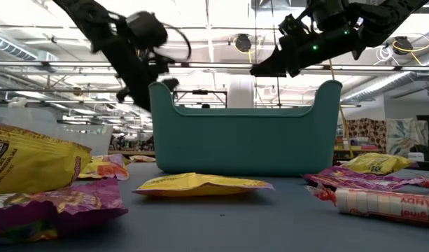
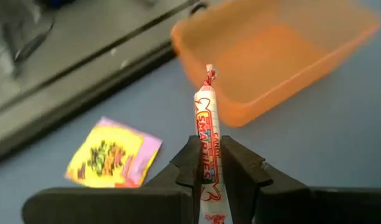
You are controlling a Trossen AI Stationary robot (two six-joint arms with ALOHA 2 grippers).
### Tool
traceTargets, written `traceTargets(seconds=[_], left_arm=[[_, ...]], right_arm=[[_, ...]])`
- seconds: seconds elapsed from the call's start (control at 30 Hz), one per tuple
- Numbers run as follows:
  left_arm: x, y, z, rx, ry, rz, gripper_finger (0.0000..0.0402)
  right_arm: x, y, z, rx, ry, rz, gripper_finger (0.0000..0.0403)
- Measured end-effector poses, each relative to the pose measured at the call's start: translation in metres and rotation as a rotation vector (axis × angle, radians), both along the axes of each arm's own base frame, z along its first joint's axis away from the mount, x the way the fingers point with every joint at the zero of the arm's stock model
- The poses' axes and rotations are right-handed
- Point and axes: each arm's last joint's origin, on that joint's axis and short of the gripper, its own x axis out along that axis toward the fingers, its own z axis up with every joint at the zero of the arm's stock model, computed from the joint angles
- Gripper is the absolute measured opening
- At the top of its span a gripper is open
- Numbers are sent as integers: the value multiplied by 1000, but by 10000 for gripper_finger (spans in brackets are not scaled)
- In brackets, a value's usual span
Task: Sort candy
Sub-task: Put the orange candy into the transparent bin
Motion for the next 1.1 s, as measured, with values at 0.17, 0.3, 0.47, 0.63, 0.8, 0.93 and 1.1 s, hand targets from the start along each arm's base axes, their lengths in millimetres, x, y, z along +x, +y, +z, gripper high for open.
traceTargets(seconds=[0.17, 0.3, 0.47, 0.63, 0.8, 0.93, 1.1], left_arm=[[-13, -13, 35, 95, -67, -120, 51], [-23, -27, 55, 135, -115, -254, 51], [-34, -42, 75, 142, -212, -379, 51], [-43, -56, 87, 142, -286, -479, 51], [-57, -66, 80, 162, -328, -568, 51], [-70, -72, 71, 168, -428, -602, 51], [-84, -78, 70, 214, -558, -631, 51]], right_arm=[[0, 2, -2, 12, 24, 22, 235], [-1, 2, -5, 35, 49, 19, 235], [-2, 3, -11, 63, 98, 16, 235], [-4, 3, -14, 85, 132, 14, 235], [-4, 3, -15, 82, 141, 18, 235], [-4, 3, -15, 62, 149, 24, 235], [-4, 3, -15, 51, 152, 27, 235]])
